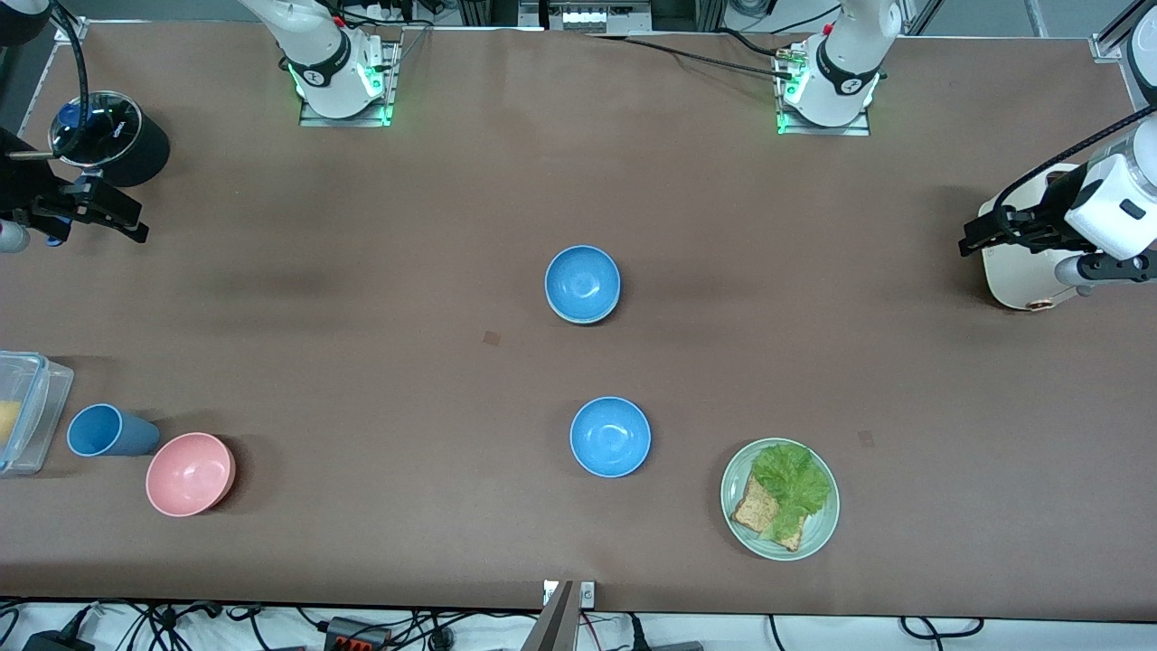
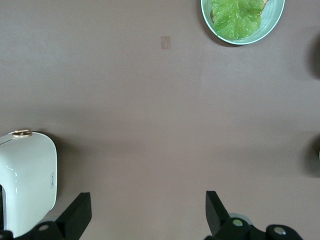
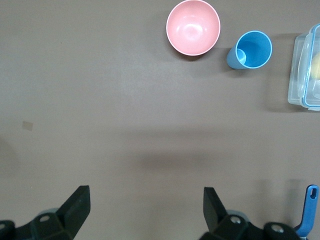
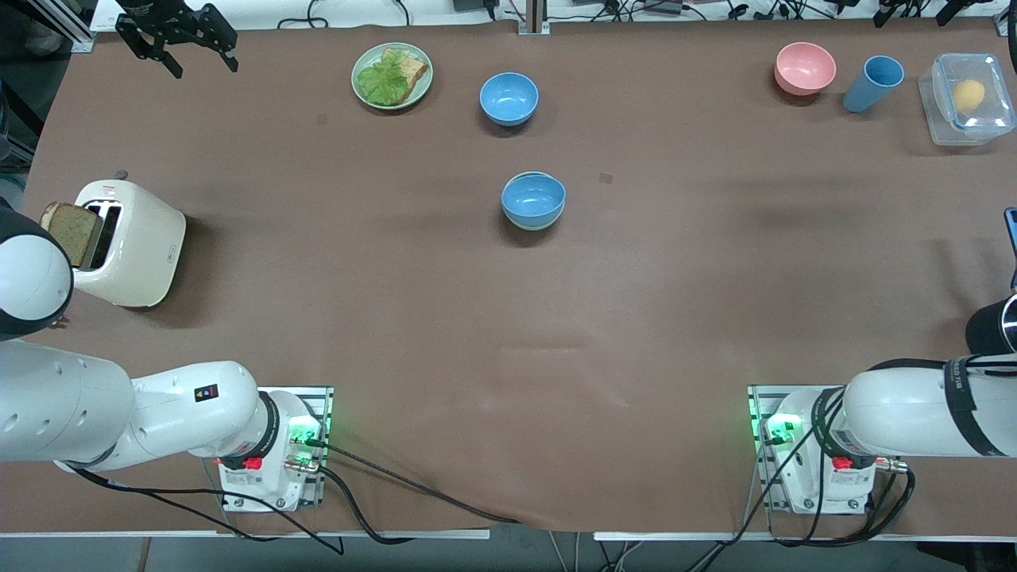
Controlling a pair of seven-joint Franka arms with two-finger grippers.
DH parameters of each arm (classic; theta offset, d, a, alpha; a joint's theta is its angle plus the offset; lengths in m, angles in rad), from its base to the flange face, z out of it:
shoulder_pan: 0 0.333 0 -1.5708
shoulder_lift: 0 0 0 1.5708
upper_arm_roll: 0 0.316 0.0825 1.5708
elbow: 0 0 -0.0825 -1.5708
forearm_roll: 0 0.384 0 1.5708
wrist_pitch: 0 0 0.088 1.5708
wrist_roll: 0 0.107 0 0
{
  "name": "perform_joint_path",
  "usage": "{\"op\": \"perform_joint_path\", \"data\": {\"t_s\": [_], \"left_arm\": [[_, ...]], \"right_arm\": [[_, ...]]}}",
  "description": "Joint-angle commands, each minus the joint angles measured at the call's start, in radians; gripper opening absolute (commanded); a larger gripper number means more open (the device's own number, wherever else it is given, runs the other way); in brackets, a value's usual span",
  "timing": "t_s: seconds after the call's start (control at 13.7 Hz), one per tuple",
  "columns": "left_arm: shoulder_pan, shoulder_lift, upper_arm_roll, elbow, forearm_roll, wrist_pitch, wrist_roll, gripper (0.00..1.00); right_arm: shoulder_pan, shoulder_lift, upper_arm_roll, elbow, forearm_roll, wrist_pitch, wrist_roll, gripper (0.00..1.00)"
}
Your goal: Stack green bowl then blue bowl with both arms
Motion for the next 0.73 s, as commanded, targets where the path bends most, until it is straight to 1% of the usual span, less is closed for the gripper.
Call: {"op": "perform_joint_path", "data": {"t_s": [0.0, 0.22, 0.29, 0.36, 0.44, 0.51, 0.66], "left_arm": [[-0.009, 0.011, 0.007, 0.011, -0.009, 0.003, 0.006, 1.0], [-0.01, 0.017, 0.016, 0.015, -0.014, -0.019, 0.006, 1.0], [-0.042, 0.017, 0.039, 0.015, -0.017, -0.02, 0.003, 1.0], [-0.149, 0.014, 0.141, 0.015, -0.014, -0.023, 0.0, 1.0], [-0.233, 0.014, 0.239, 0.016, -0.011, -0.025, -0.006, 1.0], [-0.23, 0.016, 0.245, 0.016, -0.011, -0.025, -0.003, 1.0], [-0.219, 0.016, 0.233, 0.016, -0.011, -0.025, -0.005, 1.0]], "right_arm": [[-0.01, -0.019, 0.012, -0.012, -0.012, -0.001, -0.002, 1.0], [-0.012, -0.022, 0.01, -0.012, -0.012, -0.008, -0.004, 1.0], [-0.012, -0.023, 0.009, -0.009, -0.014, -0.008, -0.008, 1.0], [-0.014, -0.022, 0.009, -0.007, -0.014, -0.006, -0.01, 1.0], [-0.014, -0.023, 0.004, -0.007, -0.014, -0.009, -0.013, 1.0], [-0.012, -0.028, 0.0, -0.007, -0.014, -0.012, -0.013, 1.0], [-0.014, -0.028, 0.0, -0.009, -0.014, -0.012, -0.013, 1.0]]}}
